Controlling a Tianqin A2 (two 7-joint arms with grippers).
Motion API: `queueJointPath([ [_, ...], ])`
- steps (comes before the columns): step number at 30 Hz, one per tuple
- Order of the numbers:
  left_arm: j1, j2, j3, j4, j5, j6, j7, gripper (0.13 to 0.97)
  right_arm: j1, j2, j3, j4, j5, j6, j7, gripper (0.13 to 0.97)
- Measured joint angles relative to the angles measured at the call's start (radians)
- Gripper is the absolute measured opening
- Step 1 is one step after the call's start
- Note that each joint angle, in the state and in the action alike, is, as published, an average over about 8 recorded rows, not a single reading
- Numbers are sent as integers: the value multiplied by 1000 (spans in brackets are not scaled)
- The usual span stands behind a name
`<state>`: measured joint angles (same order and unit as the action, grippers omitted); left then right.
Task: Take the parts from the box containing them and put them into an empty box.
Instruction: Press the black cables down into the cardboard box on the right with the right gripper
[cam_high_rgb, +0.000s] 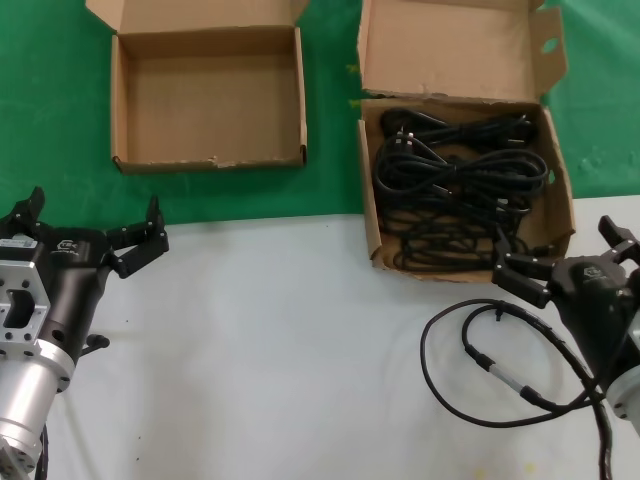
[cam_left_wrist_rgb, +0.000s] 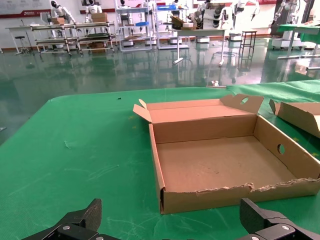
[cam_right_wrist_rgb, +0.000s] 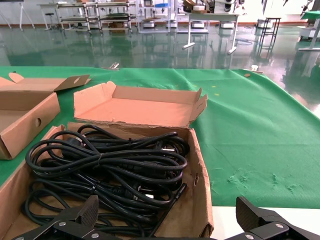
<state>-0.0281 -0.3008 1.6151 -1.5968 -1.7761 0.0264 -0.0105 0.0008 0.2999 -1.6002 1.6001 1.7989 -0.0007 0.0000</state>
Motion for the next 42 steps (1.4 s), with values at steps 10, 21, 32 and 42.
queueJointPath([
  [10,0,0,0,0,0,0,0,966,0,0,0,0,0,0,0,966],
  [21,0,0,0,0,0,0,0,953,0,0,0,0,0,0,0,966],
  [32,0,0,0,0,0,0,0,872,-4,35,-4,13,-1,-8,0,966],
  [42,0,0,0,0,0,0,0,712,40,249,-15,33,-52,-168,-69,966],
])
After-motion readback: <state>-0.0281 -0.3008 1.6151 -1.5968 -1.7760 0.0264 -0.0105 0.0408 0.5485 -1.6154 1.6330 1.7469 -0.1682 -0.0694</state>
